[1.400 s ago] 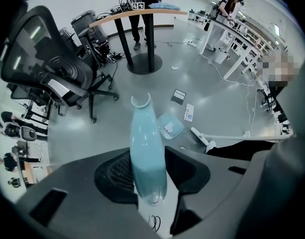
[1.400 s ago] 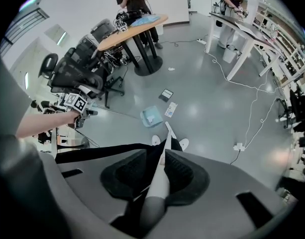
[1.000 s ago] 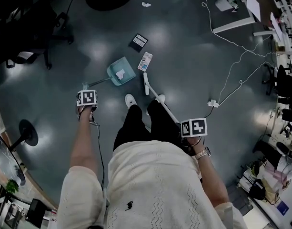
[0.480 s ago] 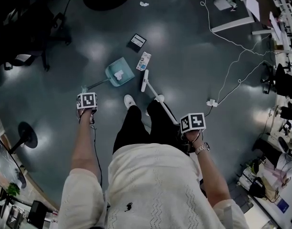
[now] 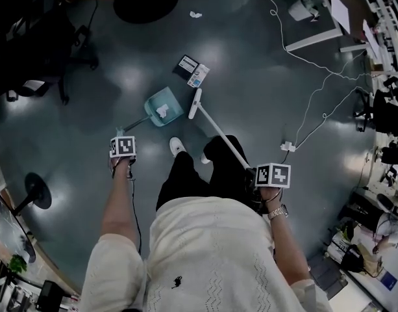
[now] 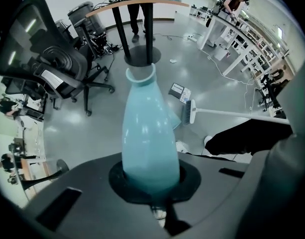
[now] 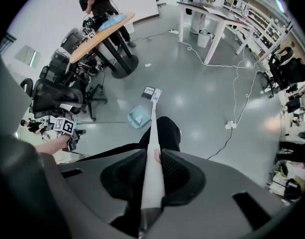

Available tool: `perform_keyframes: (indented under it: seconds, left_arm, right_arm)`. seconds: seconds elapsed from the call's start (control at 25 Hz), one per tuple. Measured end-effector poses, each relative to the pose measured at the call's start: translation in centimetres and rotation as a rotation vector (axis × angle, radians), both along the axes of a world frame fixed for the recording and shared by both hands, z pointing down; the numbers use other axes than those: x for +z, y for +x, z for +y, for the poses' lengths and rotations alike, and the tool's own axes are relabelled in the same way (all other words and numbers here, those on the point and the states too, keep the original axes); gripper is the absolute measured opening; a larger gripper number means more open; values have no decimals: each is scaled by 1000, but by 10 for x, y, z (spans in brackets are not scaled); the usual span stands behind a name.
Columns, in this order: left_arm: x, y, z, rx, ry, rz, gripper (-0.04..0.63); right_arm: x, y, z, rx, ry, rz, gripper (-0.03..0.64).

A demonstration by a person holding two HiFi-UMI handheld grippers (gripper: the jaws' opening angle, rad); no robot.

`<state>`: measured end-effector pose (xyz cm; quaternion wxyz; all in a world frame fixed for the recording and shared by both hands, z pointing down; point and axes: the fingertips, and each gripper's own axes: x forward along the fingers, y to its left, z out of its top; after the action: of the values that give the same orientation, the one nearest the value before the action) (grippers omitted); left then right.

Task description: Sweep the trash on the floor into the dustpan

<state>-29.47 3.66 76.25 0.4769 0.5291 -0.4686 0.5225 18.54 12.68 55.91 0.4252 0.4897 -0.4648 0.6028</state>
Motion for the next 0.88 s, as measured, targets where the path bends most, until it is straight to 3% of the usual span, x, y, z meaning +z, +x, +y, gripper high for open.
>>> perform_keyframes:
  seconds: [0.12,0.4,0.56,0.68,0.88]
  left_arm:
    - [-3,10,4,-21,4,43,12]
    - [-3,24,20,-115,13,100,12]
    - [-13,41,20,-134,34,114,11]
    - [-17,60,11,-215,50,142,12]
    - [-20,77,-8,-309,52,94,11]
  right_arm:
    - [-10,8,-15,5,50,31,115]
    - [-8,41,-33,262,103,-6,114]
    - [-12,53,-70,168,140,27,114]
    - [-6,75,-102,145,151,23,114]
    - [5,104,-172,11,150,44,114]
